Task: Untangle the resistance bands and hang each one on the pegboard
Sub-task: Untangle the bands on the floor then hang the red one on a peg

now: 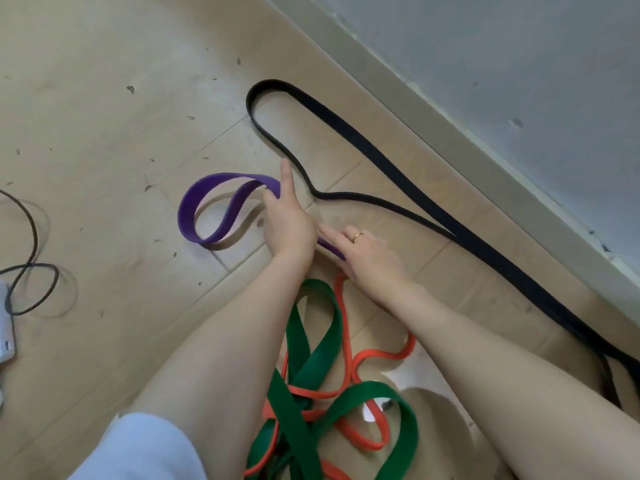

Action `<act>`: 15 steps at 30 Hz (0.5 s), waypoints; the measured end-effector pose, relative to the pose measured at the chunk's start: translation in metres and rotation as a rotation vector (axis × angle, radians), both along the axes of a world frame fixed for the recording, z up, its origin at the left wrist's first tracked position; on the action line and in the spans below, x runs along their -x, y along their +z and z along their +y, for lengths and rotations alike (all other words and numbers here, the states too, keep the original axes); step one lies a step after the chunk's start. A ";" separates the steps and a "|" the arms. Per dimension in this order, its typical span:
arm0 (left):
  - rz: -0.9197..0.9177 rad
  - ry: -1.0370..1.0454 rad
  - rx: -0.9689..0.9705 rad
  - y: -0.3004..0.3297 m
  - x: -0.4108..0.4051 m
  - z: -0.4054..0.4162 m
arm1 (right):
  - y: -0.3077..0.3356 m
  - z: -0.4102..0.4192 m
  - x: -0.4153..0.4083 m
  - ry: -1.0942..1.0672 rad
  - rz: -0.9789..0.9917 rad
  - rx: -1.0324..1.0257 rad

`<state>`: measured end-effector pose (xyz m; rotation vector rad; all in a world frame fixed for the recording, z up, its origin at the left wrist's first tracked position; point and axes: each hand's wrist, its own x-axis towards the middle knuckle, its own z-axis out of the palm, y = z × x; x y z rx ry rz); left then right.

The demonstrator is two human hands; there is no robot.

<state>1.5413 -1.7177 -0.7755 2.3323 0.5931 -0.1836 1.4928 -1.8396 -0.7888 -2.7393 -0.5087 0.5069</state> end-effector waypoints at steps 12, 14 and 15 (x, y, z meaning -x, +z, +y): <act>-0.036 -0.429 -0.540 -0.034 -0.008 0.020 | -0.006 -0.062 0.033 -0.223 0.047 0.077; 0.121 -0.380 -0.459 -0.042 -0.006 0.029 | -0.002 -0.059 0.034 -0.225 0.008 0.071; 0.204 -0.347 -0.369 -0.043 -0.007 0.036 | 0.000 -0.057 0.035 -0.224 -0.014 0.064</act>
